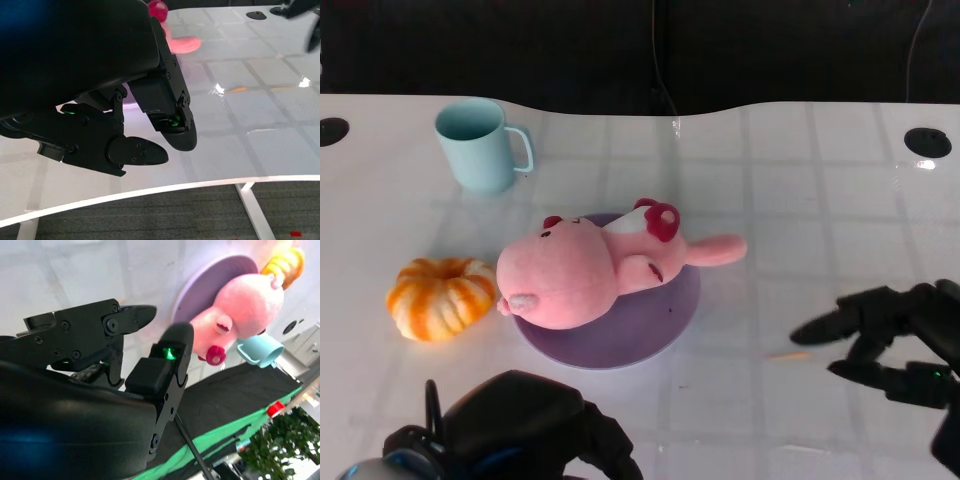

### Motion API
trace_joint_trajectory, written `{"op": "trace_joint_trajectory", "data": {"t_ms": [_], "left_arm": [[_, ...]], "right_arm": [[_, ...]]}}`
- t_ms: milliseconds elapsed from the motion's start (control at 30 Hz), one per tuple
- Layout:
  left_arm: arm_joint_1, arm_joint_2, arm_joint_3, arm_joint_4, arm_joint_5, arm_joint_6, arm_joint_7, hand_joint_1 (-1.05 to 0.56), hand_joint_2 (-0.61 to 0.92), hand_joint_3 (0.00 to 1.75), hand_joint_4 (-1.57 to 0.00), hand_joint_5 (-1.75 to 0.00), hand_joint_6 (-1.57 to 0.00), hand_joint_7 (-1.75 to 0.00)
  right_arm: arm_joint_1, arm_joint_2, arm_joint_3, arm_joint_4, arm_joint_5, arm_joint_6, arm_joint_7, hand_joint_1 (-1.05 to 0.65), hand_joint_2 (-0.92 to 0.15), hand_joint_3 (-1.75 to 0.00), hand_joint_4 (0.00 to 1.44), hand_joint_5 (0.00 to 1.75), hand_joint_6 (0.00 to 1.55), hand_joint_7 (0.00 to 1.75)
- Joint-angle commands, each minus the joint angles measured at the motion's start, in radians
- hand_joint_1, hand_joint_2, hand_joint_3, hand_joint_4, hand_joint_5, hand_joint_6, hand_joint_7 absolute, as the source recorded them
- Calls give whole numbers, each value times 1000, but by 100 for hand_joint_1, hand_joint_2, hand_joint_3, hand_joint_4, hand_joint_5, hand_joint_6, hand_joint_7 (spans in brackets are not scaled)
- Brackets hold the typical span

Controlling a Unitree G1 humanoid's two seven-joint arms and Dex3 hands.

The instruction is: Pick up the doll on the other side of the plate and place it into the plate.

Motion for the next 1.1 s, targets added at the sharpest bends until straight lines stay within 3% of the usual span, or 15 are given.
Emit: {"op": "trace_joint_trajectory", "data": {"t_ms": [33, 100, 267, 800, 1100], "left_arm": [[-5, 24, 16, 10, -15, -12, -6, -27, 92, 27, -76, -119, -106, -1], [-7, 30, 21, 24, -21, -30, 7, -27, 92, 28, -76, -119, -107, -1], [-4, 28, 33, 39, -31, -44, 13, -26, 92, 27, -76, -125, -108, -1], [-10, 30, 44, 48, -40, -37, 0, -25, 92, 28, -75, -121, -106, -1], [-8, 29, 48, 65, -39, -69, 17, -25, 92, 27, -76, -122, -108, -1]], "right_arm": [[30, -3, -13, -37, 26, 32, 6, 12, -55, -103, 90, 140, 103, 87], [33, 4, -1, -16, 9, 19, -9, 11, -42, -126, 89, 160, 91, 122], [25, 5, 25, 33, -33, 8, -34, 4, -40, -129, 86, 174, 82, 144], [-12, 6, 85, 87, -117, 17, -61, -5, -30, -138, 88, 175, 79, 154], [-13, 6, 81, 95, -94, 14, -55, -2, -34, -136, 86, 175, 80, 150]]}}
